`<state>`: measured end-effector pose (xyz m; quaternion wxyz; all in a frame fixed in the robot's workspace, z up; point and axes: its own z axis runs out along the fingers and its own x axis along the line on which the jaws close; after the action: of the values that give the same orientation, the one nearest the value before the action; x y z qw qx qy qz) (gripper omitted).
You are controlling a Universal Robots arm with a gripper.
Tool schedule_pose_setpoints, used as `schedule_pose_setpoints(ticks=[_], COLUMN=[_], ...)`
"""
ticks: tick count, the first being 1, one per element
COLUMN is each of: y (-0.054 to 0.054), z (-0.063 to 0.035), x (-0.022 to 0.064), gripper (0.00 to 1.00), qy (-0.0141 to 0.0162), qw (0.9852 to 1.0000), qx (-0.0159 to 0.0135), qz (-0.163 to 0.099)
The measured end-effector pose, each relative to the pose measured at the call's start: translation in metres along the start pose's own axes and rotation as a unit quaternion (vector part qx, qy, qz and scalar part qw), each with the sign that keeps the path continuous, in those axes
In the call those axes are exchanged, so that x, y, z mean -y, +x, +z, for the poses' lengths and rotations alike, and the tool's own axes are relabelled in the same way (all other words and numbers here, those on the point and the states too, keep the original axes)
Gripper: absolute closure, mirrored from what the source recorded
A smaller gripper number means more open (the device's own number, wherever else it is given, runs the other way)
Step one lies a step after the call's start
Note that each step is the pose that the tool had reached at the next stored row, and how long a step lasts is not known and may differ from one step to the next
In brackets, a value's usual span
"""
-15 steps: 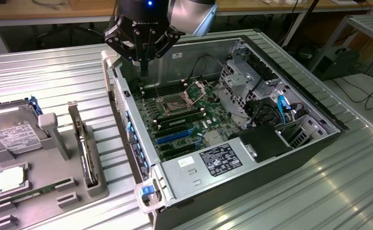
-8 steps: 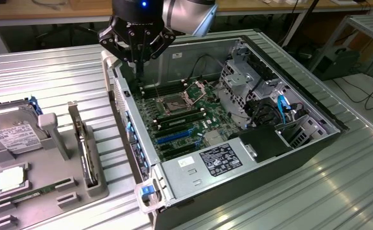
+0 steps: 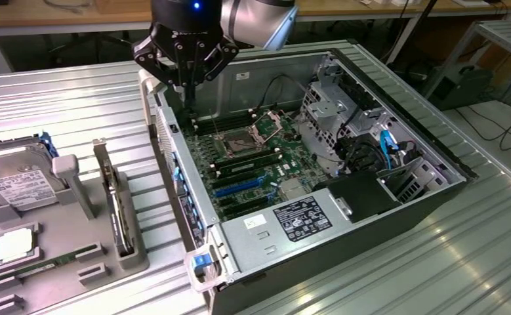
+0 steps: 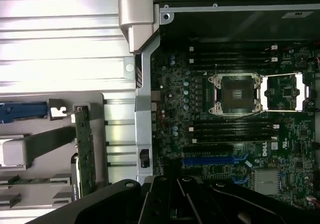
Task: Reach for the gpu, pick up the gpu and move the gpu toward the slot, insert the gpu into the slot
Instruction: 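Reach for the gpu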
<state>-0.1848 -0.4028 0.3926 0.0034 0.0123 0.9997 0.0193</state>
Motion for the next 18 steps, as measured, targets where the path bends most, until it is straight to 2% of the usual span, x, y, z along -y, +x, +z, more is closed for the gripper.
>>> schedule_pose_setpoints(ticks=[18], y=[0.0064], z=[0.0], x=[0.0009], gripper=[0.89], qy=[-0.0001], qw=[0.9997], qx=[-0.001], qz=[-0.025])
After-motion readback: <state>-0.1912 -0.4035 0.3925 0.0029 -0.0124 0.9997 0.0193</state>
